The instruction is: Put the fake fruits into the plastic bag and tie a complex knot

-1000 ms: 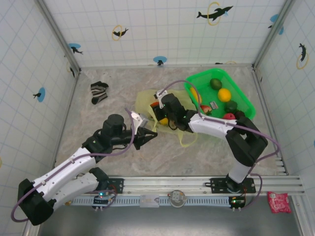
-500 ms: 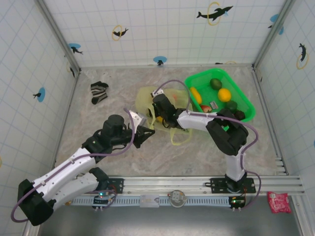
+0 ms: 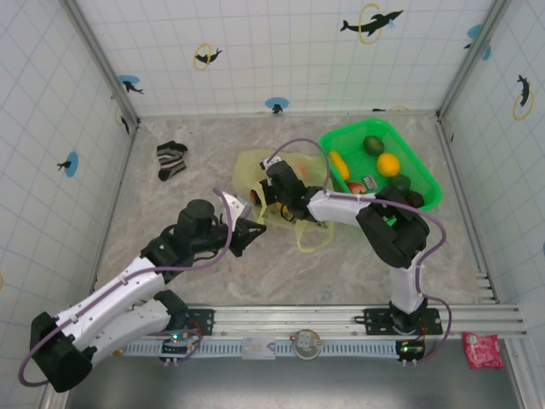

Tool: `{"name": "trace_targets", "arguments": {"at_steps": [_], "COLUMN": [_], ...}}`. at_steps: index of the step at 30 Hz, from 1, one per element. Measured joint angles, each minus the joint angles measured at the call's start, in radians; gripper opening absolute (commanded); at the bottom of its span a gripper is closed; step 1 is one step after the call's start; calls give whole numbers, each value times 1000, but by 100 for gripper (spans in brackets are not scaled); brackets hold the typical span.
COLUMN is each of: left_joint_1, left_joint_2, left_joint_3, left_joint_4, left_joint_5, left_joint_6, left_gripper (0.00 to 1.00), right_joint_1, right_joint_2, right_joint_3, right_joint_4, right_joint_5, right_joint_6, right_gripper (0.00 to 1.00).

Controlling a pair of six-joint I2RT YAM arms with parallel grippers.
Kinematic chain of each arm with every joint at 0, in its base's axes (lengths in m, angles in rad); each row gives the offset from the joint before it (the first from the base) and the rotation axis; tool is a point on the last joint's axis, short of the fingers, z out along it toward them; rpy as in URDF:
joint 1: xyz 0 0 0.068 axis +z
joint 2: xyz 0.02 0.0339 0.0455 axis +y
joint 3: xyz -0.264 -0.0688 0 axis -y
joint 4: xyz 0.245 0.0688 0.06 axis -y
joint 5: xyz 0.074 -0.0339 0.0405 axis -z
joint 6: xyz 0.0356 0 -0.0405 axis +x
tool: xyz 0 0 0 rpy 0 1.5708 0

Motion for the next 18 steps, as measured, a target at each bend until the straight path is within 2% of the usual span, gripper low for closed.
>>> {"name": "trace_targets", "arguments": {"at_steps": [9, 15, 18], "left_joint_1": [0, 0, 0], "left_joint_2": [-1, -2, -2], "left_joint_3": [0, 0, 0], "left_joint_4": [-11, -11, -11], "left_joint_5": [-14, -14, -14], "left_joint_6": [0, 0, 0], "left_gripper": [0, 0, 0], "right_joint_1": [-18, -31, -31], "right_joint_2": [-188, -285, -336], "right_joint_3": [-134, -244, -298], "right_joint_4": [8, 4, 0], "right_joint_5": [-67, -92, -112], "right_joint_6": [35, 55, 58], "right_gripper": [57, 41, 38]}}
